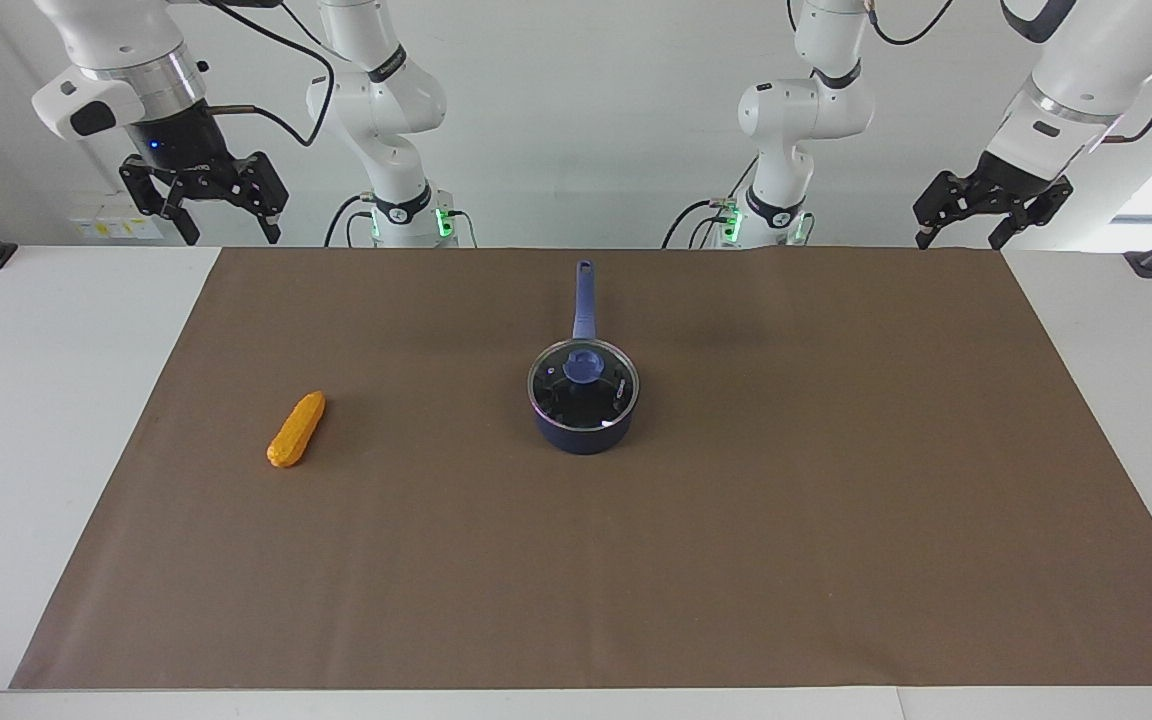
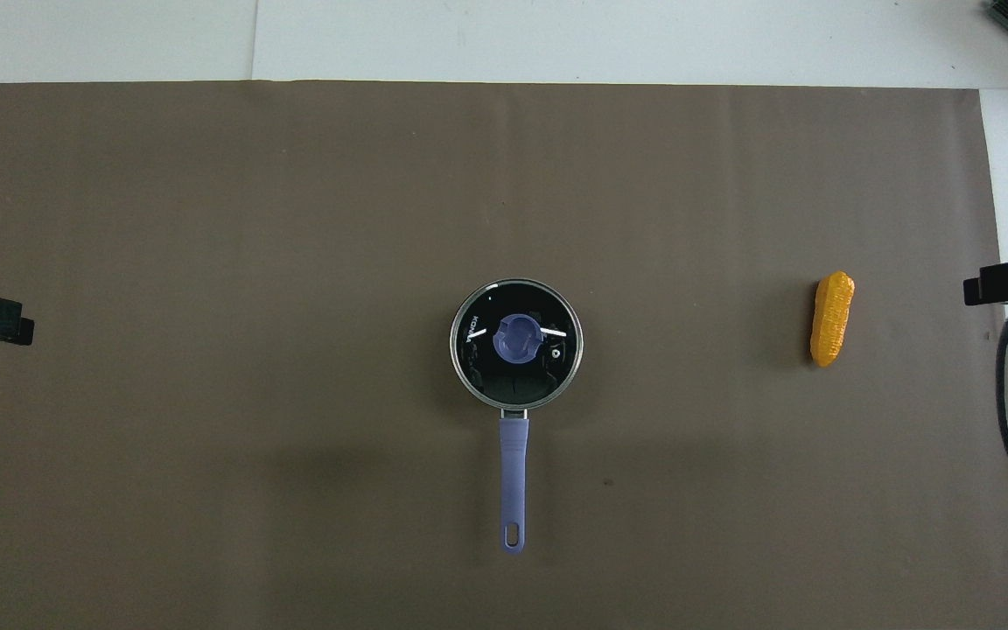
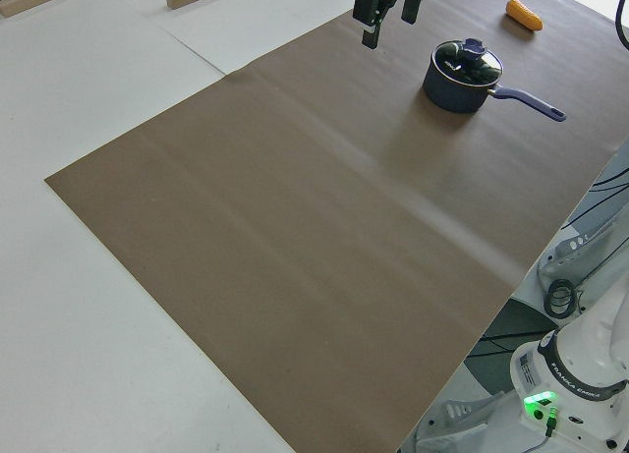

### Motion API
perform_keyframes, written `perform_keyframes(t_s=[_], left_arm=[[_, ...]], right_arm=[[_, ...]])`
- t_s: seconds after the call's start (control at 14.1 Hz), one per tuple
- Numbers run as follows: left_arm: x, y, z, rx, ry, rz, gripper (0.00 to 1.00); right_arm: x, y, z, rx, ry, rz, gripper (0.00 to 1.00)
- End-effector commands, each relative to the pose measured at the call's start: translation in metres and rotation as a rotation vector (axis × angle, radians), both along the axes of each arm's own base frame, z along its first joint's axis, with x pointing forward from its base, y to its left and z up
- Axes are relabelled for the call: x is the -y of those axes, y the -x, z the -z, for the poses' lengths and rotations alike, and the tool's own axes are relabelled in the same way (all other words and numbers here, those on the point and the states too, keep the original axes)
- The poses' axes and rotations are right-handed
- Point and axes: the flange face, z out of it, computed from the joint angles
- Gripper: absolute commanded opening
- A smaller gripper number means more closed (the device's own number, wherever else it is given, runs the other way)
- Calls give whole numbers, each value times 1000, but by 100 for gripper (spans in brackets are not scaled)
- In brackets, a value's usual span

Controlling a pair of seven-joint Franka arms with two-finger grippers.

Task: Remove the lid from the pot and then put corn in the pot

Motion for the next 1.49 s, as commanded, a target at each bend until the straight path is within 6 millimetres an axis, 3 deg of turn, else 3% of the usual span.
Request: perform_keyframes(t_s=[0.0,0.5,0.85,1.42], left_arm=[[19,1,14,-5,-11,43,100],[84,-9,62,36,-7,83,100],[126,-15,84,48,-6,56,100],[215,-15,123,66,-1,6,100]], right_arm=[[-2,-1,-1,3,0,12,100],[-2,-1,-1,3,0,12,100],[-2,-1,-1,3,0,12,100],[2,0,-1,2,0,15,100]])
